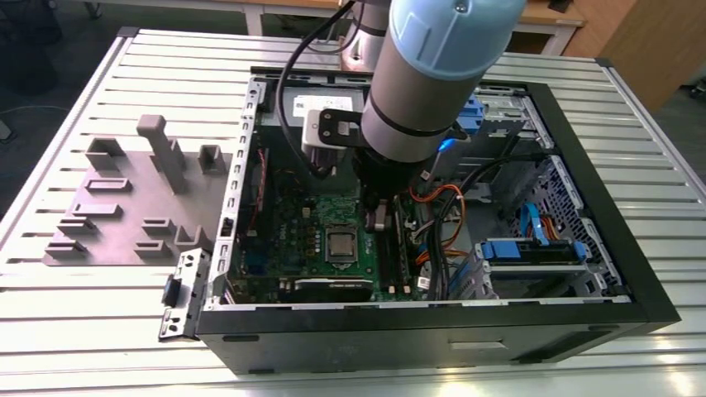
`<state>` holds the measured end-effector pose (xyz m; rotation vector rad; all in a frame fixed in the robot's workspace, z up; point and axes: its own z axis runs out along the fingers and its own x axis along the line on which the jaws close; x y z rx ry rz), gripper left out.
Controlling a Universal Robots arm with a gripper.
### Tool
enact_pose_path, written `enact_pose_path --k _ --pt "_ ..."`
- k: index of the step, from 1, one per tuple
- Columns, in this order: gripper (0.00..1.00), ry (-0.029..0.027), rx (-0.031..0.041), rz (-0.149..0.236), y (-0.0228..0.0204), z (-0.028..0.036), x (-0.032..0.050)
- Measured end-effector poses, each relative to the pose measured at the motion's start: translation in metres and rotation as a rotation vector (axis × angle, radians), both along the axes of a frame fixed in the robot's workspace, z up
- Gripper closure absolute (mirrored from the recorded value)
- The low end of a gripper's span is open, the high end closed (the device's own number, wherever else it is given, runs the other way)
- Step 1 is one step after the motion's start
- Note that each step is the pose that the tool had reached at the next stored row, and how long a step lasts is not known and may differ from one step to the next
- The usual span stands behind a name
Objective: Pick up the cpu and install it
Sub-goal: 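Install the first cpu locking lever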
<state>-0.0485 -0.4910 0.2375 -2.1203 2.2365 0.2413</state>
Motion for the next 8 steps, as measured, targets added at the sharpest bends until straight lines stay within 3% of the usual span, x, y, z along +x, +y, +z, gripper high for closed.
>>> enact_pose_path --k 8 --pt "0.89 -0.0051 -0.0056 0.001 -0.0009 -0.0009 0.0"
